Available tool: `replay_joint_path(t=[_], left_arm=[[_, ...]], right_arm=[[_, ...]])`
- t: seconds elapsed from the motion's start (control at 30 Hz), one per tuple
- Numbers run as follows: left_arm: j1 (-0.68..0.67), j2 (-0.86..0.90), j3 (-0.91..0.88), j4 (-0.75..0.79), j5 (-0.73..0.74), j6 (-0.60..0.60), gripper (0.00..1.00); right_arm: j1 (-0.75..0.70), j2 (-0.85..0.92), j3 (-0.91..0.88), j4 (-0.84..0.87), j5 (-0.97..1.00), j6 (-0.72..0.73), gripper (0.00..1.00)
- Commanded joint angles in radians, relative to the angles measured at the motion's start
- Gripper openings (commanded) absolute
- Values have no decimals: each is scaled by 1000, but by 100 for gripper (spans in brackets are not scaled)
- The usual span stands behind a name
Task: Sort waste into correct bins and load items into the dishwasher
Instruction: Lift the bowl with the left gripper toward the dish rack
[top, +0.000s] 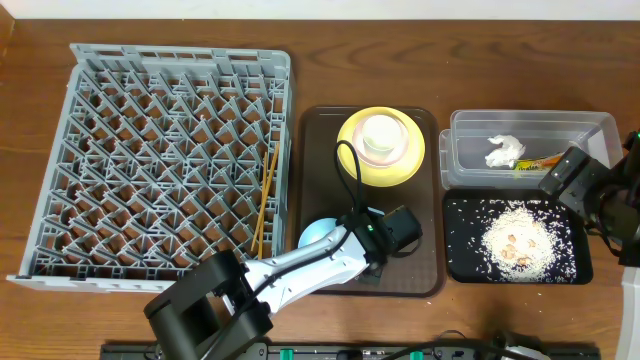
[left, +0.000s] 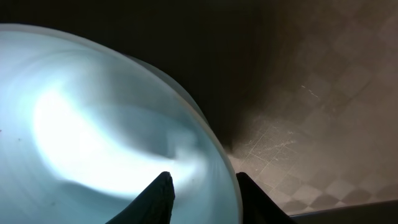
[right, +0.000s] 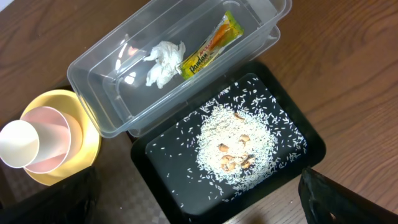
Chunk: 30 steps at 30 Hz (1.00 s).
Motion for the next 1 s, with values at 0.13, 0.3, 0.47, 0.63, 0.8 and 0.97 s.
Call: replay_joint_path(t=[0.13, 0.3, 0.47, 0.63, 0.8, 0.97], left_arm=[[-2, 14, 13, -7, 0, -8, 34], [-2, 14, 11, -6, 0, -8, 26], [-2, 14, -3, 1, -1, -9, 22], [-2, 14, -10, 5, -1, -8, 12], [-2, 12, -9, 4, 0, -8, 8], [-2, -43, 20, -18, 1, -4, 7]], right_arm=[[0, -2, 3, -1, 0, -13, 99], [0, -2, 3, -1, 0, -13, 99], [0, -3, 3, -1, 0, -13, 99], [0, -3, 3, -1, 0, -13, 99], [0, -3, 3, -1, 0, -13, 99], [0, -3, 3, -1, 0, -13, 99]])
